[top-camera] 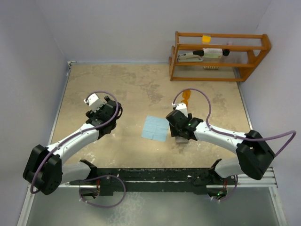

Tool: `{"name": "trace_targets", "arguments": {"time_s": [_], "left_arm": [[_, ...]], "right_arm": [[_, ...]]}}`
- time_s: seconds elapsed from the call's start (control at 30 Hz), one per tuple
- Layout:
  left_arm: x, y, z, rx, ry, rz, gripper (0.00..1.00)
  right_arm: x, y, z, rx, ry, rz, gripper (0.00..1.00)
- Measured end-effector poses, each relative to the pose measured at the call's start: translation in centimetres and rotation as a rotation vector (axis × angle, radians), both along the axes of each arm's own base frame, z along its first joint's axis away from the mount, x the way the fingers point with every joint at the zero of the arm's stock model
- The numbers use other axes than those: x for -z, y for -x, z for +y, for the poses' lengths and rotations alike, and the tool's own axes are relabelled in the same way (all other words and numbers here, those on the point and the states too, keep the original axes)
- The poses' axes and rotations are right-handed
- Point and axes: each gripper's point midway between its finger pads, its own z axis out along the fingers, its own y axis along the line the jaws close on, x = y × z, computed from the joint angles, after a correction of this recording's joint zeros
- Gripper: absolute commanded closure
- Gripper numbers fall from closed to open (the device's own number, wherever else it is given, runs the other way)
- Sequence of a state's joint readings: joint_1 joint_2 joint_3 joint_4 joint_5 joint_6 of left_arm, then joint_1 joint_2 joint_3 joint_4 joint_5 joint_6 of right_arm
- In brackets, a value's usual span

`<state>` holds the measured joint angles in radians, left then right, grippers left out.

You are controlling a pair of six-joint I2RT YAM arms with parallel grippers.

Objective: Organize the sunglasses
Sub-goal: Place the sunglasses case at the center of the board.

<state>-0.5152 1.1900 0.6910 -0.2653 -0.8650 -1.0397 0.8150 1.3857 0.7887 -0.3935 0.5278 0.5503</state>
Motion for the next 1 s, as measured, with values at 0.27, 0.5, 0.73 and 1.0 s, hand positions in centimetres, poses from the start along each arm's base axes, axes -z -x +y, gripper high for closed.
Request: {"name": "trace_targets", "arguments": {"time_s": [0.27, 0.5, 0.73, 1.0], "left_arm": [[0.3, -0.1, -0.8, 0.013, -0.014, -0.005, 0.16], [0.3, -0.1, -0.9, 0.009, -0.019, -0.008, 0.16], [0.3, -0.1, -0.8, 0.001, -0.017, -0.013, 0.16], [0.5, -0.1, -0.8, 0.002, -0.021, -0.007, 0.16]], "right_arm": [[1.6, -0.1, -1.2, 0.041, -0.045, 0.018, 0.74], [2.6, -0.1, -0.6, 0.035, -0.060, 0.043, 0.50], [2.7, 0.0, -0.6, 0.040, -0.062, 0.044, 0.23], [2.8, 0.3, -1.0, 0.047, -0.048, 0.057, 0.09]]}}
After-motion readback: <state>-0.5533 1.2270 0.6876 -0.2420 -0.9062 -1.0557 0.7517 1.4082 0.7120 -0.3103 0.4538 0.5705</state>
